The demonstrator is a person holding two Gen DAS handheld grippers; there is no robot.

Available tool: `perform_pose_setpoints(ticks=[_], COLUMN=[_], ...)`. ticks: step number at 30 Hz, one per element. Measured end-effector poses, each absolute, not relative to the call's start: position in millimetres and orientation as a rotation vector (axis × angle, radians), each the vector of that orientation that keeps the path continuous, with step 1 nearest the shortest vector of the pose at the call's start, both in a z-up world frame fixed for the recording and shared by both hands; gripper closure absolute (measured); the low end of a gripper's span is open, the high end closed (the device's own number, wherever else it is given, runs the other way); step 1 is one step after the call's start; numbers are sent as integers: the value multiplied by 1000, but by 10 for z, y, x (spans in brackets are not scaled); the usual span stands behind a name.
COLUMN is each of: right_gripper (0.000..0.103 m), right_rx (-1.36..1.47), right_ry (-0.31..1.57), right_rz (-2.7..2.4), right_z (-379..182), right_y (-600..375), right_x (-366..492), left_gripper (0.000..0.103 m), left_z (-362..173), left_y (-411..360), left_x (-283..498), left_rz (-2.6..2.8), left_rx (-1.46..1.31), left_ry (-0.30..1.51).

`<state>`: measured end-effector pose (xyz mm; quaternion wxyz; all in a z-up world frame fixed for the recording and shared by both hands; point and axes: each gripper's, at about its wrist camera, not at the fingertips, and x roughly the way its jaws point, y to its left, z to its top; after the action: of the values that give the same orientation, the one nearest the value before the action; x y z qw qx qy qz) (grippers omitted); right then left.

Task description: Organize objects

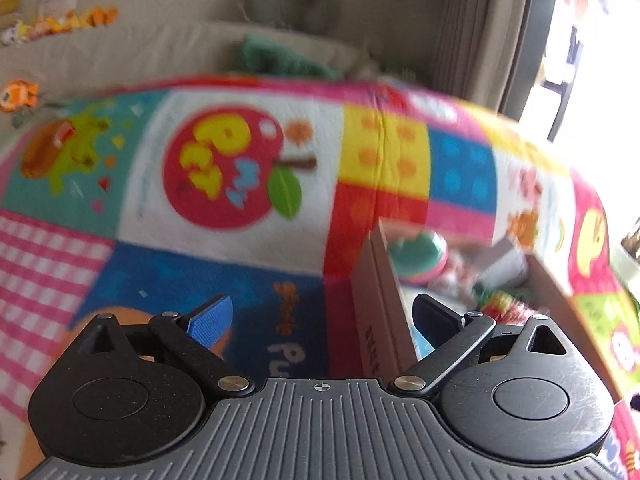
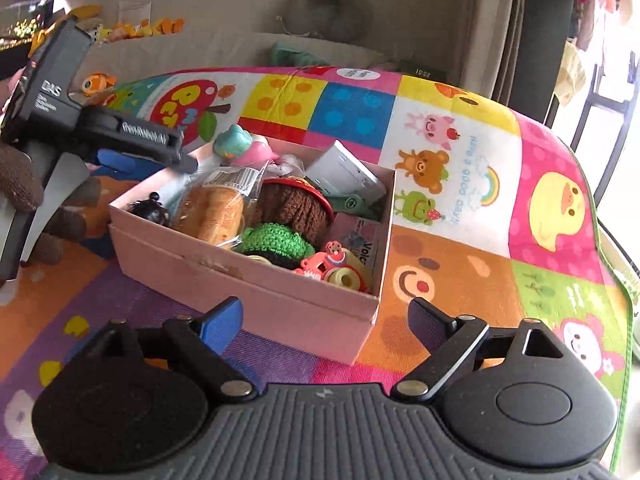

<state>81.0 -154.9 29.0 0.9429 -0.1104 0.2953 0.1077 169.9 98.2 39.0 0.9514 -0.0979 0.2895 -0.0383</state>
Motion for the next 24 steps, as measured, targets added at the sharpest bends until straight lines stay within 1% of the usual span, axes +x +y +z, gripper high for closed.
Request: perform_pose_setpoints(ticks=[1,2,5,8,11,14,16,18,24], right_gripper=[3,0,0,0,0,0,0,0,0], right_rx=[-214,-202,-155,-82,-25,4,16,-5,-42], right_ry=[595,587,620,674,711,756,782,765,772], right_rz=[217,214,207,196,172,167,174,155,117], right_z=[295,291,238,149,65,-15,-91,-136,-158], right_y=[-1570,-1595,-1658,-1734,-1799,-1832,-1844,-1811,-1740], right_x=[740,662,470,292,103,-59,-131,-163,52], left_gripper=[3,3,3,3,3,3,3,3,3], left_z=[476,545,660,649,514,255,57,-80,-160], left_y=[983,971,879,757,623,505,421,345,161], left_x=[1583,1466,1082,671,217,-117,-208,-182,-78], left_rz=[-69,-67,-85,-127,-119,-127,-99,-56,-8], left_rx=[-194,-184,-149,-134,-133,-142,-113,-76,1], left_ry=[557,537,525,549,561,601,630,679,689])
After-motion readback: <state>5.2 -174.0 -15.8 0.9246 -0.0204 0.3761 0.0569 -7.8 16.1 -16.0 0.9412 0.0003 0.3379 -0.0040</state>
